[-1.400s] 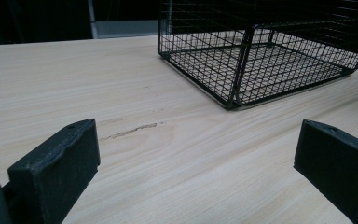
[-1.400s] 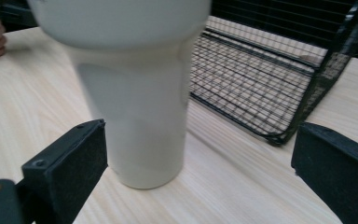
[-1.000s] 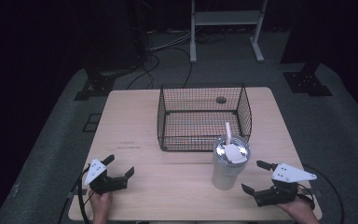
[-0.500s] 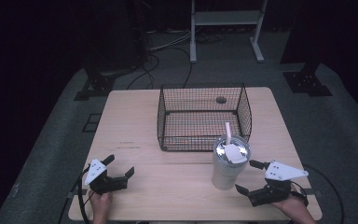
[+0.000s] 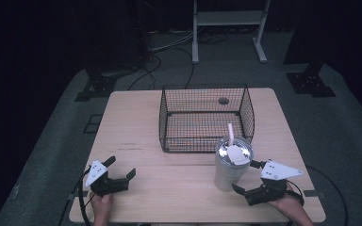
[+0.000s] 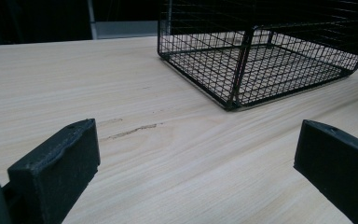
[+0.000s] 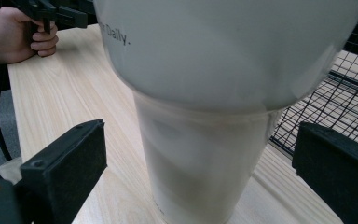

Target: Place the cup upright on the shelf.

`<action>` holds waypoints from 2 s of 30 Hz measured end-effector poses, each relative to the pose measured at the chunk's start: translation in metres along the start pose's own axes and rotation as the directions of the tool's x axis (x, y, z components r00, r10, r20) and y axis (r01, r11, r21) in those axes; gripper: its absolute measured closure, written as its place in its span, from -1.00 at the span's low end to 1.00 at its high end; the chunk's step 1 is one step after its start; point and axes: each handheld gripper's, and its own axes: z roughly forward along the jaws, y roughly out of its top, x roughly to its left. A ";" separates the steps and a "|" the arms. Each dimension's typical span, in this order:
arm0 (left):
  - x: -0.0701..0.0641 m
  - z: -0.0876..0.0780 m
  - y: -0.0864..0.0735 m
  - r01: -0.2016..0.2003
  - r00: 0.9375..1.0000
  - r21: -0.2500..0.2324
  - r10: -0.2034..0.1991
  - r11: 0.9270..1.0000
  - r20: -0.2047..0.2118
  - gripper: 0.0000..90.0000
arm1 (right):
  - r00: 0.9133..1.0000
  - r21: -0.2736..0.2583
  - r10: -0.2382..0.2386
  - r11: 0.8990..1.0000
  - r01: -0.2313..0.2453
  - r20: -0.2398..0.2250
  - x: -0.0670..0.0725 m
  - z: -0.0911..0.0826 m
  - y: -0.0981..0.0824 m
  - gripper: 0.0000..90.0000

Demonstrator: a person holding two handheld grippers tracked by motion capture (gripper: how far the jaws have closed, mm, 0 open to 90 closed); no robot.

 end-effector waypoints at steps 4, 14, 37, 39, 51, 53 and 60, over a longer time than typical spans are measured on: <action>0.000 0.000 0.000 0.000 1.000 0.000 0.000 1.000 0.000 -1.00 | 1.000 -0.004 -0.002 1.000 0.002 -0.002 -0.001 0.004 0.001 -0.95; 0.000 0.000 0.000 0.000 1.000 -0.002 0.000 1.000 0.001 -1.00 | 1.000 -0.017 -0.008 1.000 0.008 0.001 0.000 0.018 0.005 -0.94; 0.000 0.000 0.000 0.003 1.000 -0.001 -0.003 1.000 0.001 -1.00 | 0.999 -0.089 -0.032 0.995 0.036 0.041 0.000 0.037 0.008 -0.86; 0.000 0.000 0.000 0.003 1.000 -0.002 -0.003 1.000 0.001 -1.00 | 0.999 -0.093 -0.034 0.995 0.037 0.039 -0.001 0.037 0.007 -0.85; 0.000 0.000 0.000 0.007 1.000 -0.005 -0.007 1.000 0.003 -1.00 | 0.999 -0.138 -0.025 0.990 0.031 0.041 0.001 0.037 0.004 -0.83; 0.001 -0.001 0.000 0.004 1.000 -0.003 -0.004 1.000 0.003 -1.00 | 0.999 -0.134 -0.026 0.990 0.032 0.043 0.001 0.037 0.005 -0.83; 0.001 -0.001 0.000 0.006 1.000 -0.006 -0.006 1.000 0.004 -1.00 | 0.999 -0.155 -0.025 0.987 0.028 0.023 0.002 0.040 0.016 -0.82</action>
